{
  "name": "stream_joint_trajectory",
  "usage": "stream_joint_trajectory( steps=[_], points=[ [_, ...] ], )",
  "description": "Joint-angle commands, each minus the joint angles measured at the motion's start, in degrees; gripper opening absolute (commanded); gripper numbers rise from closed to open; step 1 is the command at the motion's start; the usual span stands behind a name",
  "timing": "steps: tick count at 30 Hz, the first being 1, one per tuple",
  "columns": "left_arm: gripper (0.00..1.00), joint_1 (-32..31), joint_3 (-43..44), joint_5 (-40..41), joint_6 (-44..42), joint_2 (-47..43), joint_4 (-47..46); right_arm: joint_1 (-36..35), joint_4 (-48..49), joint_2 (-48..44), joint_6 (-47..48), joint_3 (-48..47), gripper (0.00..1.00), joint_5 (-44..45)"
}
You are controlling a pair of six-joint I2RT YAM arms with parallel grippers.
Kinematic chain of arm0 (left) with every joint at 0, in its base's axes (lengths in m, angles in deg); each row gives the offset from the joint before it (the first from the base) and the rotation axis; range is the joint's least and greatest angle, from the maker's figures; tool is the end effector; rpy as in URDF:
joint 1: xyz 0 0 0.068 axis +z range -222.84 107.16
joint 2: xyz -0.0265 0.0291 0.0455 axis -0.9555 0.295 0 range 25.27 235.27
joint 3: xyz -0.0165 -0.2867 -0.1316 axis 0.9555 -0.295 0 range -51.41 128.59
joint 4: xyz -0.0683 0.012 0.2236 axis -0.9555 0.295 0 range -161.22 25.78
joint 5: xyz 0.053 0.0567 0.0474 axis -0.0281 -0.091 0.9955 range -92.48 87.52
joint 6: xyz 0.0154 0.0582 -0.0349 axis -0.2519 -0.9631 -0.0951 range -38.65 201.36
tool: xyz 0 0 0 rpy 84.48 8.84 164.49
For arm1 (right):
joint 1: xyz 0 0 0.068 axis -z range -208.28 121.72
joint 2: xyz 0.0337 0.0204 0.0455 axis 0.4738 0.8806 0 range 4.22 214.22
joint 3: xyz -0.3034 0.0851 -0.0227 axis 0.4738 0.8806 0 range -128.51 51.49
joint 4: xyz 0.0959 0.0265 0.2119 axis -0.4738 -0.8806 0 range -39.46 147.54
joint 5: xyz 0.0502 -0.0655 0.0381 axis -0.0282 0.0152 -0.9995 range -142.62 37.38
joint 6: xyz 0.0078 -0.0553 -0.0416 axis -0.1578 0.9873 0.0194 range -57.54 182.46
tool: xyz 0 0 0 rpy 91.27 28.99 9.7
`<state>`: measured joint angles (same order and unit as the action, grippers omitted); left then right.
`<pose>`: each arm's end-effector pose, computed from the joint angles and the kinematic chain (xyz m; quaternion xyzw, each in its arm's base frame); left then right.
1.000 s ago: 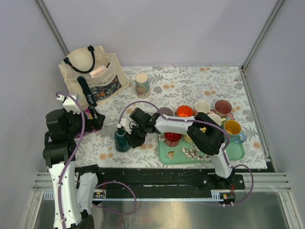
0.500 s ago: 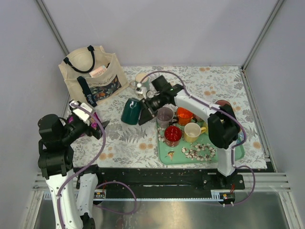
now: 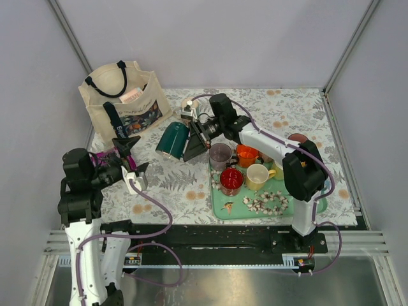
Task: Turn the mug right side up
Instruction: Place the cup on the tray.
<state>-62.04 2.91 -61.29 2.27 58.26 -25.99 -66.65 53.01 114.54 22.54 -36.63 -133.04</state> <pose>0.0434 -0.0410 0.3739 0.6315 0.4541 0.0444 0.6270 0.2976 0.3069 0.3392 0.3297 -0.6547 -0.6792 0.0364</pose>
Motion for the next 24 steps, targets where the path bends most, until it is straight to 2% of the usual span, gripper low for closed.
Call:
stream_joint_trajectory(
  steps=[1,2,4,5,10,15,18,19,21,24],
  points=[
    [0.92,-7.1,1.0,-1.8,-7.9,3.4,-8.0,0.8,11.6,-5.8,-7.6,0.6,0.0,-8.4],
    [0.92,-9.0,0.7,0.5,-4.4,3.7,-10.0,0.8,12.3,-5.7,-8.5,0.8,0.0,-8.8],
    [0.91,-14.0,-1.1,3.9,2.8,3.7,-19.9,0.8,12.8,-5.8,-9.2,0.8,0.0,-9.1],
    [0.9,-16.3,-1.7,5.5,4.0,4.0,-21.1,0.9,13.3,-5.7,-9.6,0.8,0.0,-9.2],
    [0.86,-27.0,-2.8,16.8,4.6,6.9,-25.6,0.8,12.7,-5.6,-10.5,-0.2,0.0,-10.3],
    [0.77,-31.4,-11.4,26.0,4.5,6.9,-46.5,0.8,12.1,-6.4,-11.2,0.0,0.0,-11.2],
    [0.61,-32.2,-10.6,27.2,4.6,8.0,-47.3,1.3,12.1,-7.0,-11.3,0.6,0.0,-10.9],
    [0.51,-32.3,-10.2,27.3,4.9,8.5,-46.7,1.6,11.9,-7.2,-11.5,0.8,0.01,-10.4],
    [0.34,-32.8,-9.7,27.5,5.4,9.1,-46.1,2.2,12.0,-7.7,-11.8,1.4,0.14,-9.1],
    [0.14,-34.4,-8.1,28.3,7.1,10.0,-43.1,3.3,13.8,-8.8,-12.1,2.0,0.36,-8.3]
  ],
)
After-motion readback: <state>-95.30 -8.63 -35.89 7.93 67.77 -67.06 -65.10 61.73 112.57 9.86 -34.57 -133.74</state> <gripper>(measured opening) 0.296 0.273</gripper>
